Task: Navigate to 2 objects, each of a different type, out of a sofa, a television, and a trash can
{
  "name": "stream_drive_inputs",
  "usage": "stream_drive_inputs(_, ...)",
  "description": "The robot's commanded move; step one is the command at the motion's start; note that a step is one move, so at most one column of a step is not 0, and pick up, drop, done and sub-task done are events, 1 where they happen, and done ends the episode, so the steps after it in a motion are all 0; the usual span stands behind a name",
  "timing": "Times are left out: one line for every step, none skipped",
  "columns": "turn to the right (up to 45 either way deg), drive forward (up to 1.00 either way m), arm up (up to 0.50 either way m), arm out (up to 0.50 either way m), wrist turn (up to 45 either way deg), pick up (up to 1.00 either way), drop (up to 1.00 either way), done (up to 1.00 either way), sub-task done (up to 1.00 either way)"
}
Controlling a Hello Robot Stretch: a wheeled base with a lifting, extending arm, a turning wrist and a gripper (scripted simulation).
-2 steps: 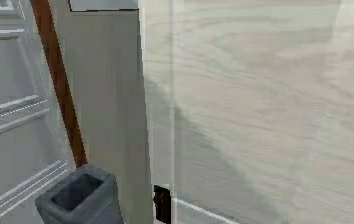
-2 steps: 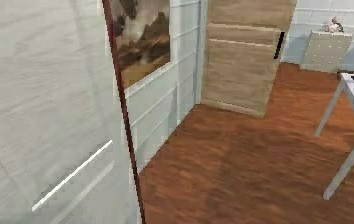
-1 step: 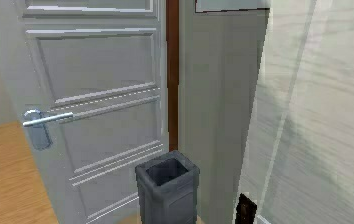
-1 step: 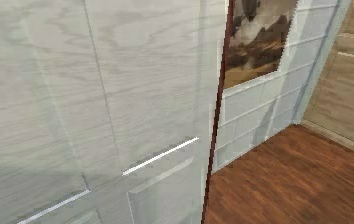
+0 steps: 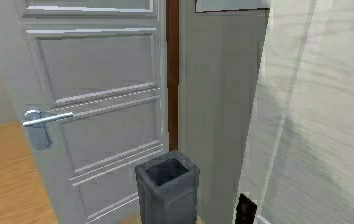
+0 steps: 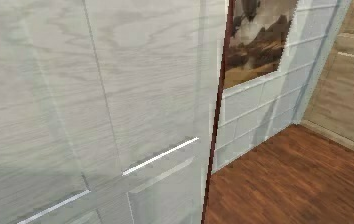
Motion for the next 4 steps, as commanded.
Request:
stream_drive_inputs(-45.0,0.0,0.0,0.0,0.0,0.0,0.0,0.0,0.0)
stream_drive_inputs(-45.0,0.0,0.0,0.0,0.0,0.0,0.0,0.0,0.0)
stream_drive_inputs(-45.0,0.0,0.0,0.0,0.0,0.0,0.0,0.0,0.0)
stream_drive_inputs(-30.0,0.0,0.0,0.0,0.0,0.0,0.0,0.0,0.0)
